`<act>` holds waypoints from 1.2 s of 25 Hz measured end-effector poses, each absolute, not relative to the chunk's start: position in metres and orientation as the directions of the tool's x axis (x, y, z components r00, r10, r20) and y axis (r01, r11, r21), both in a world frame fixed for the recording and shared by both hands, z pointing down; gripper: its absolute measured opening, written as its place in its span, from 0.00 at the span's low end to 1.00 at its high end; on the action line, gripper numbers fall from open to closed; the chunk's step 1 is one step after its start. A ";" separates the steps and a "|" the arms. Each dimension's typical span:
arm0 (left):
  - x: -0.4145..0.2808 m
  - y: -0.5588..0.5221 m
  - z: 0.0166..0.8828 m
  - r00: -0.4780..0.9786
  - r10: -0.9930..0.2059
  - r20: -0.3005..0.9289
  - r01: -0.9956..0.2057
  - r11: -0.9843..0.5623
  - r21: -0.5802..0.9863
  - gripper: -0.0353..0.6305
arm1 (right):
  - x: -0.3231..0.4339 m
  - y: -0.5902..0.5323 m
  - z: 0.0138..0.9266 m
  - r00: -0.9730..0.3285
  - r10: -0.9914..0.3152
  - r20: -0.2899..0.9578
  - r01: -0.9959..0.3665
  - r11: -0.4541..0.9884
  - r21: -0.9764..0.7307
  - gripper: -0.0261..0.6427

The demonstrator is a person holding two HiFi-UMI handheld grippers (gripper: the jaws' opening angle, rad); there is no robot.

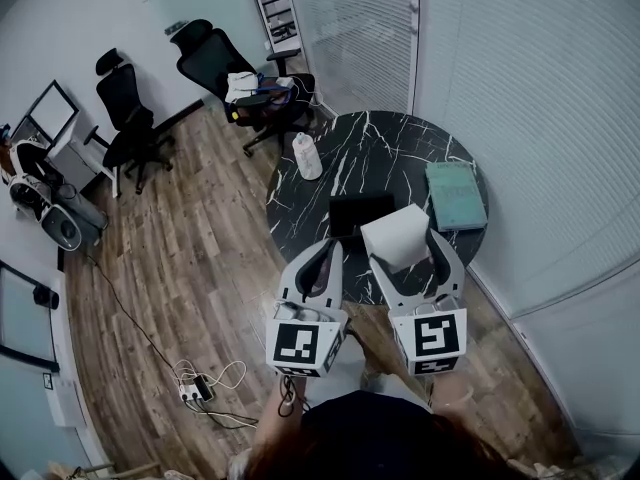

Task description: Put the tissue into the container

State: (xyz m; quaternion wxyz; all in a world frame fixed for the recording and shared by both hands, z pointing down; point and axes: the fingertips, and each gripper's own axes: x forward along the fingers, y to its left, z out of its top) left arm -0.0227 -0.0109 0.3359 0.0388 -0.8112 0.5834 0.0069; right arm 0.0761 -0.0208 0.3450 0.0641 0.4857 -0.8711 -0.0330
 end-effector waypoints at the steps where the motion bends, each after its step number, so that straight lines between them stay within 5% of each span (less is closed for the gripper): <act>1: -0.025 -0.016 0.336 0.320 -0.946 -0.056 -0.947 -0.318 -0.053 0.09 | 0.074 -0.025 0.347 -0.518 -0.852 0.081 -0.844 0.524 0.116 0.61; 30: -0.088 -0.116 0.339 0.449 -0.891 -0.068 -0.893 -0.450 0.002 0.09 | 0.021 -0.116 0.363 -0.369 -0.914 0.167 -0.915 0.389 0.104 0.61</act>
